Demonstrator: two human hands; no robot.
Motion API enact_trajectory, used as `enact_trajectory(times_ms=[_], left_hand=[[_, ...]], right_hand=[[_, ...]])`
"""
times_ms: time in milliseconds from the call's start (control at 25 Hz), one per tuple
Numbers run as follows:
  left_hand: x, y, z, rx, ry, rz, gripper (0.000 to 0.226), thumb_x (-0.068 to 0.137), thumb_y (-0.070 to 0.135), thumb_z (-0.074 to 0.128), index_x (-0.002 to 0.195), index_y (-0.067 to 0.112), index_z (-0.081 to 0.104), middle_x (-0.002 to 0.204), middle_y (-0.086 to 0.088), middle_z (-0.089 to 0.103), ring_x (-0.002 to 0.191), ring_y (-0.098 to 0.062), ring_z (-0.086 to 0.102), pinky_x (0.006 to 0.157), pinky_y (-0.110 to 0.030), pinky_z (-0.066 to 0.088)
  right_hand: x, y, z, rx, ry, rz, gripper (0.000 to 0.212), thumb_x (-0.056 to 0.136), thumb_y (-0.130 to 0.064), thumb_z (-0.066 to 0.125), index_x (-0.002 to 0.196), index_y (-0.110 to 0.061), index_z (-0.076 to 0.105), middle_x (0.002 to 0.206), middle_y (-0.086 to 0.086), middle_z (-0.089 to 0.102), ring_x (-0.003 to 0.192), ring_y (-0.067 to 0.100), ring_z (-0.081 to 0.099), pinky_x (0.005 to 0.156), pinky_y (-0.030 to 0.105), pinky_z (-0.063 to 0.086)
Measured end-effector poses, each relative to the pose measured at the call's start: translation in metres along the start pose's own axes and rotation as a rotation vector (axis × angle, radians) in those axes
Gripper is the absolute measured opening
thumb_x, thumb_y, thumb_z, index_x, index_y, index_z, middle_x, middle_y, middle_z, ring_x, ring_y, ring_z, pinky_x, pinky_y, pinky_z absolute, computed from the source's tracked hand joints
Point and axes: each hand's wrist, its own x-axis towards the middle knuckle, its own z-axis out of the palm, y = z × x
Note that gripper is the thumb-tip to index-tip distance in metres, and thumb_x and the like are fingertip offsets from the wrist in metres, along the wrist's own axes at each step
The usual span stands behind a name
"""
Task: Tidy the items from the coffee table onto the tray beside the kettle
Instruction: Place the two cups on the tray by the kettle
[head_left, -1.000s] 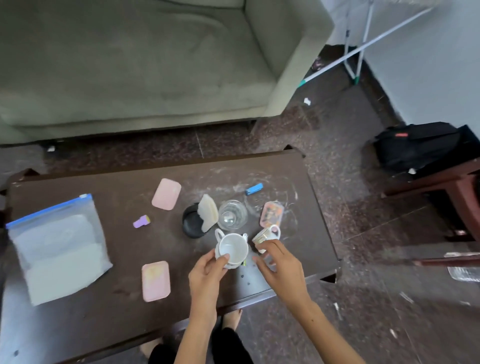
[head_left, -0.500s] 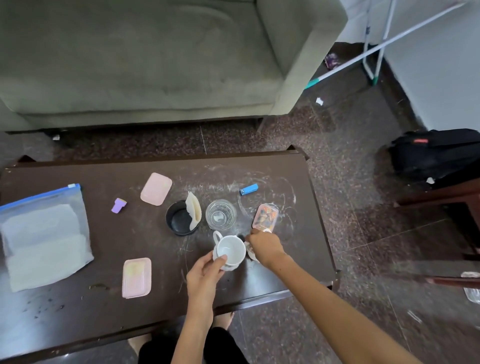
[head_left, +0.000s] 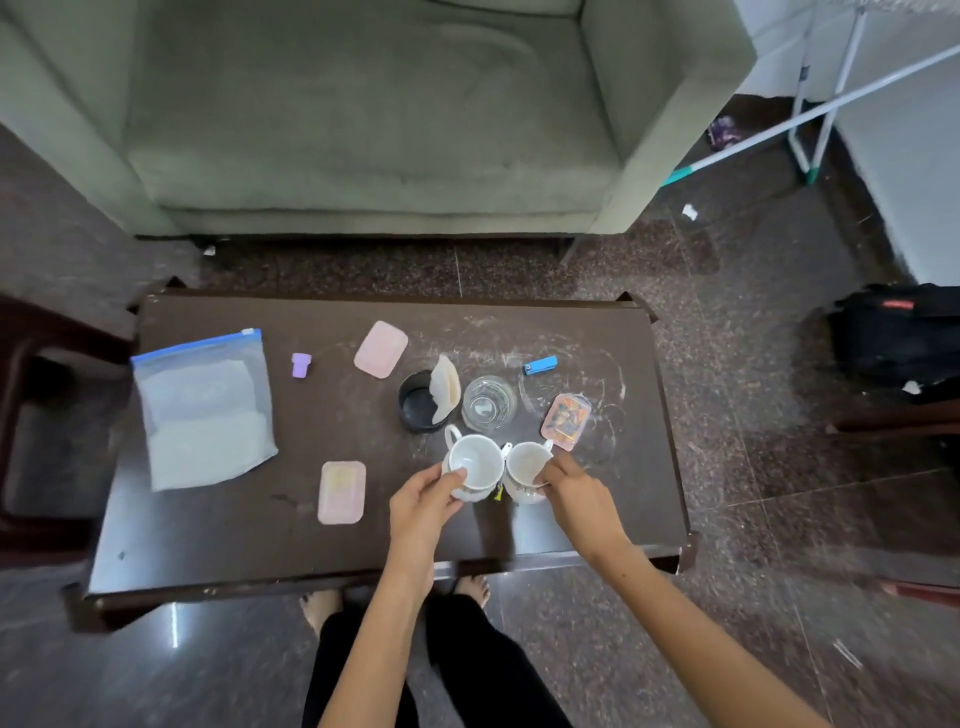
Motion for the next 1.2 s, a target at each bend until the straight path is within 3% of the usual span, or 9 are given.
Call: enact_trajectory(times_ms=[280, 480, 640, 840, 1200], left_hand=[[-0.084, 0.065, -0.068, -0.047, 0.064, 0.072, 0.021, 0.083, 0.016, 0.069, 0.097, 0.001, 0.067, 0.095, -0.013, 0.066, 0.091, -0.022, 0.065, 0.092, -0.036, 0.054], [-0.120, 0.113, -0.144, -0.082, 0.111, 0.104, 0.017, 0.083, 0.015, 0.069, 0.095, 0.003, 0.067, 0.094, -0.013, 0.070, 0.090, -0.024, 0.068, 0.089, -0.036, 0.055], [-0.133, 0.160, -0.221, -0.075, 0.116, 0.116, 0.018, 0.082, 0.014, 0.069, 0.095, 0.001, 0.066, 0.094, -0.014, 0.067, 0.091, -0.025, 0.066, 0.089, -0.036, 0.054], [-0.137, 0.216, -0.307, -0.036, 0.066, 0.172, 0.028, 0.083, 0.015, 0.067, 0.105, -0.003, 0.065, 0.103, -0.017, 0.068, 0.098, -0.029, 0.066, 0.092, -0.037, 0.053], [-0.123, 0.261, -0.375, -0.118, 0.079, 0.179, 0.019, 0.085, 0.017, 0.067, 0.100, 0.005, 0.066, 0.107, -0.016, 0.069, 0.101, -0.025, 0.067, 0.093, -0.037, 0.053]], right_hand=[[-0.061, -0.080, -0.052, 0.118, 0.235, -0.174, 0.006, 0.085, -0.009, 0.060, 0.091, -0.007, 0.060, 0.101, 0.005, 0.061, 0.062, 0.037, 0.059, 0.045, 0.039, 0.048], [-0.077, -0.156, -0.073, 0.097, 0.317, -0.367, 0.015, 0.077, -0.007, 0.069, 0.085, -0.012, 0.059, 0.092, 0.003, 0.062, 0.052, 0.031, 0.056, 0.034, 0.032, 0.042], [-0.086, -0.238, -0.080, 0.128, 0.373, -0.438, 0.017, 0.078, -0.007, 0.069, 0.086, -0.014, 0.056, 0.093, 0.001, 0.061, 0.054, 0.028, 0.057, 0.034, 0.035, 0.044], [-0.091, -0.335, -0.083, 0.218, 0.438, -0.461, 0.010, 0.080, -0.012, 0.065, 0.088, -0.013, 0.059, 0.093, 0.000, 0.062, 0.063, 0.024, 0.059, 0.042, 0.027, 0.042], [-0.053, -0.428, -0.091, 0.195, 0.407, -0.558, 0.009, 0.082, -0.004, 0.063, 0.088, -0.010, 0.061, 0.095, 0.001, 0.063, 0.064, 0.027, 0.062, 0.044, 0.037, 0.051]])
